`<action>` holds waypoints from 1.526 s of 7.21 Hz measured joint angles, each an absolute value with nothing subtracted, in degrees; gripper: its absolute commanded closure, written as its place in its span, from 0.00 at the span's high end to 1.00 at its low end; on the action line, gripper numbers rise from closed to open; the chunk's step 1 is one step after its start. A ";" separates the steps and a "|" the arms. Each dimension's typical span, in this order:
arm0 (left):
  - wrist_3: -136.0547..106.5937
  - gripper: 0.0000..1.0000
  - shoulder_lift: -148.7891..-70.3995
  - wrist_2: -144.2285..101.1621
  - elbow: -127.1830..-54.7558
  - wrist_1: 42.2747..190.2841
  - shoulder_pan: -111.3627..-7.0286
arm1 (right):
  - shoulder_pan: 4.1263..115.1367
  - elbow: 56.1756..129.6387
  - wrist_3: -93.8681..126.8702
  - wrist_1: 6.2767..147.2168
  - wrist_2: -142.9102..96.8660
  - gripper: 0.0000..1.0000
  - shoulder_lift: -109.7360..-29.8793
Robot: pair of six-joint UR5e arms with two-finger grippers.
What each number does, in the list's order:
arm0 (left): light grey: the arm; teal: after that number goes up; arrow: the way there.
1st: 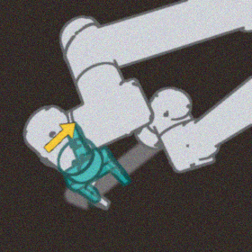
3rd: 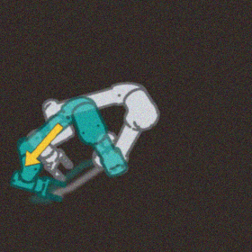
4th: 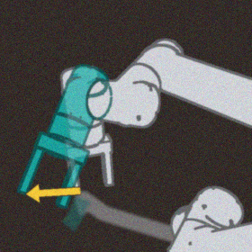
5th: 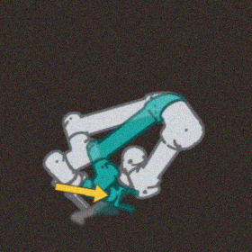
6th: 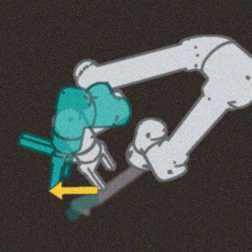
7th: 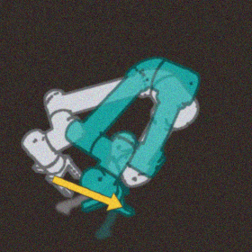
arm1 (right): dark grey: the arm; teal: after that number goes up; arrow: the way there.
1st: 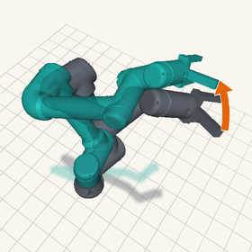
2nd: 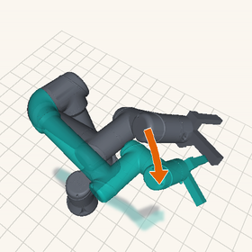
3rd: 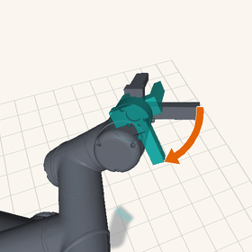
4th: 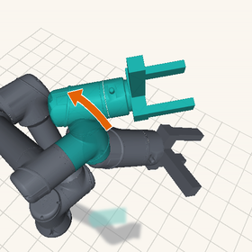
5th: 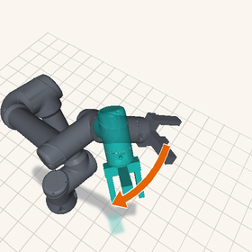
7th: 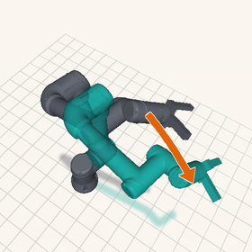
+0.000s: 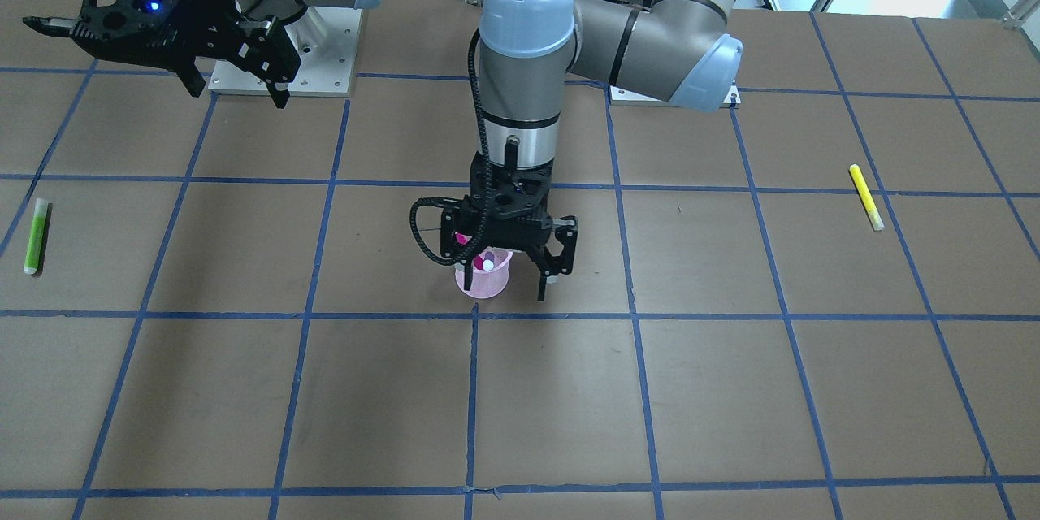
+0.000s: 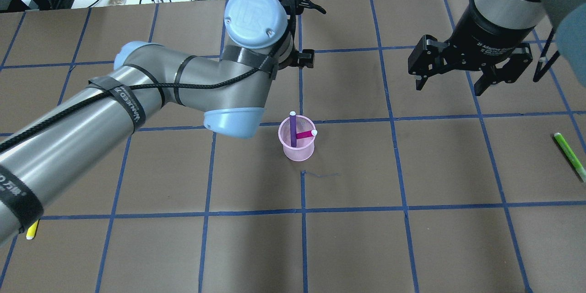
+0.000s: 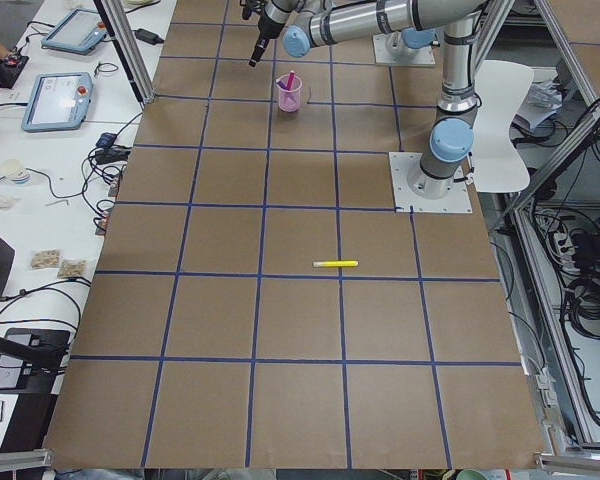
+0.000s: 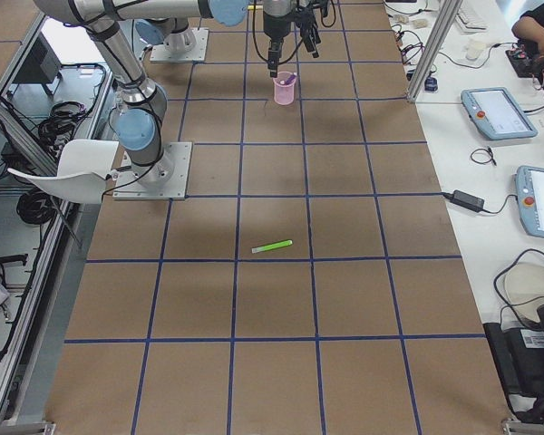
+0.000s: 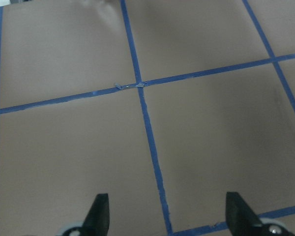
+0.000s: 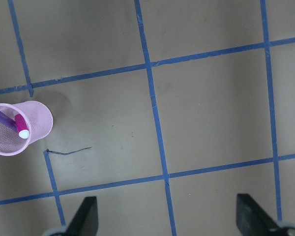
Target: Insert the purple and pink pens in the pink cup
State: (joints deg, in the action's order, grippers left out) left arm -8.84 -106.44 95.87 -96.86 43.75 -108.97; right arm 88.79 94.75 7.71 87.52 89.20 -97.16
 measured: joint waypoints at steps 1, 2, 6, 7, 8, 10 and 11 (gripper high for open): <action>-7.44 1.00 -104.36 93.73 -96.01 50.11 -104.90 | 88.73 94.75 7.54 87.56 89.34 1.00 -97.06; -6.70 1.00 -102.33 91.13 -95.11 56.43 -101.17 | 88.66 94.75 7.39 87.66 89.40 1.00 -97.00; -0.85 1.00 -94.63 90.49 -86.15 83.55 -95.93 | 88.57 94.63 7.27 88.12 89.32 1.00 -96.82; 2.09 1.00 -92.98 91.39 -85.68 86.03 -94.39 | 88.54 94.64 7.28 88.13 89.35 1.00 -96.81; 4.01 1.00 -91.70 91.87 -85.69 87.97 -92.79 | 88.54 94.69 7.29 88.10 89.37 1.00 -96.82; 4.55 1.00 -91.70 91.80 -85.51 87.57 -93.09 | 88.54 94.77 7.30 87.93 89.50 1.00 -96.85; 4.51 1.00 -91.97 91.74 -85.44 86.88 -93.82 | 88.62 94.80 7.42 87.76 89.48 1.00 -96.88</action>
State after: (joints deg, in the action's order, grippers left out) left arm 4.51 -91.97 91.74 -85.44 86.88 -93.82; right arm 88.62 94.80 7.42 87.76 89.48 -96.88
